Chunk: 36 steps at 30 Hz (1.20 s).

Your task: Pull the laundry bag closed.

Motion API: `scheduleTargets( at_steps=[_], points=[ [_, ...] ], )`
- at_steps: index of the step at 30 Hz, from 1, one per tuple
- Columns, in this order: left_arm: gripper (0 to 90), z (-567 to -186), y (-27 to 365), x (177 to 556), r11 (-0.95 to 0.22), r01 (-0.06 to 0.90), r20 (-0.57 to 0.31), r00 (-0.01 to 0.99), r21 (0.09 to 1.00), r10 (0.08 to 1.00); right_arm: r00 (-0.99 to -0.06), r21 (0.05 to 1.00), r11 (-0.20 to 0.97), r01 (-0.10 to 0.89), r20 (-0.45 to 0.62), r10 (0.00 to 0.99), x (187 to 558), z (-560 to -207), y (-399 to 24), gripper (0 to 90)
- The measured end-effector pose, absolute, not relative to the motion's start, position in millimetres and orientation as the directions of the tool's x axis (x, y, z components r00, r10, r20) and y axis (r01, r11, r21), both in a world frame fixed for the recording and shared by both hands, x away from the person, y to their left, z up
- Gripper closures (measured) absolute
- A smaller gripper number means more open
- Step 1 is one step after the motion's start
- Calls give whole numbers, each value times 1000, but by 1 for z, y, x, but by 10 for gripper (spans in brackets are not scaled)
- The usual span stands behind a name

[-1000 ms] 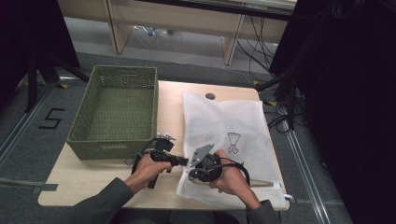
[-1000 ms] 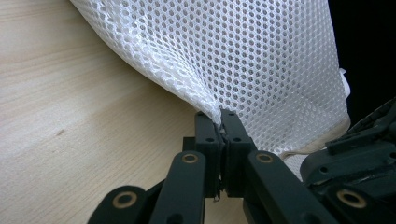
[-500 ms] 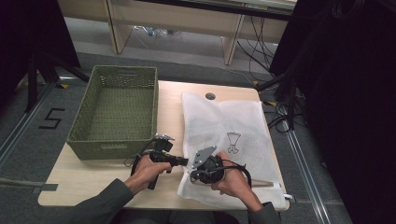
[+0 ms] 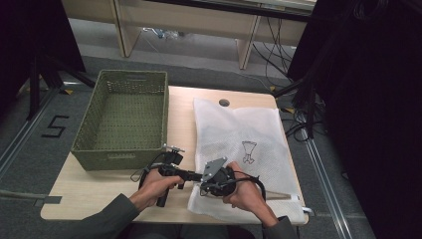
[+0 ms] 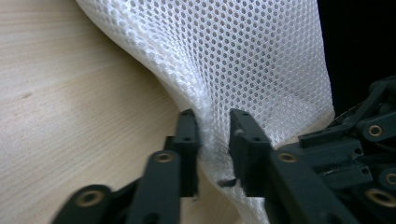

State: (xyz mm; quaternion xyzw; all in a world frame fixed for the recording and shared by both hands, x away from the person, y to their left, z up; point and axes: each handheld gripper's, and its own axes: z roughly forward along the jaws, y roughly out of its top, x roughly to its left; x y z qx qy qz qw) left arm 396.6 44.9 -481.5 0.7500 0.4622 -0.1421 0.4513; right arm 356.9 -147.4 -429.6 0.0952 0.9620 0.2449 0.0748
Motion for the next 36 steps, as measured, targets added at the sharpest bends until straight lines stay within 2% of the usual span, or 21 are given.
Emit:
scheduleTargets(
  at_steps=[2, 5, 16, 25, 31, 36],
  points=[
    [839, -482, 46, 397, -163, 820, -629, 534, 549, 565, -970, 479, 865, 149, -99, 222, 356, -429, -146, 881],
    [871, -480, 42, 394, -195, 786, -572, 573, 587, 587, -969, 472, 867, 157, -95, 227, 356, -432, -145, 881],
    [880, -477, 44, 395, -208, 761, -538, 598, 615, 594, -969, 470, 867, 167, -86, 233, 356, -432, -148, 882],
    [880, -476, 48, 396, -209, 761, -547, 601, 614, 583, -965, 483, 856, 186, -75, 252, 357, -431, -150, 882],
    [879, -478, 46, 397, -212, 762, -549, 601, 611, 580, -969, 477, 865, 159, -93, 229, 355, -432, -151, 882],
    [880, -477, 47, 397, -193, 765, -561, 595, 614, 575, -962, 488, 853, 185, -89, 260, 353, -431, -154, 882]
  ],
)
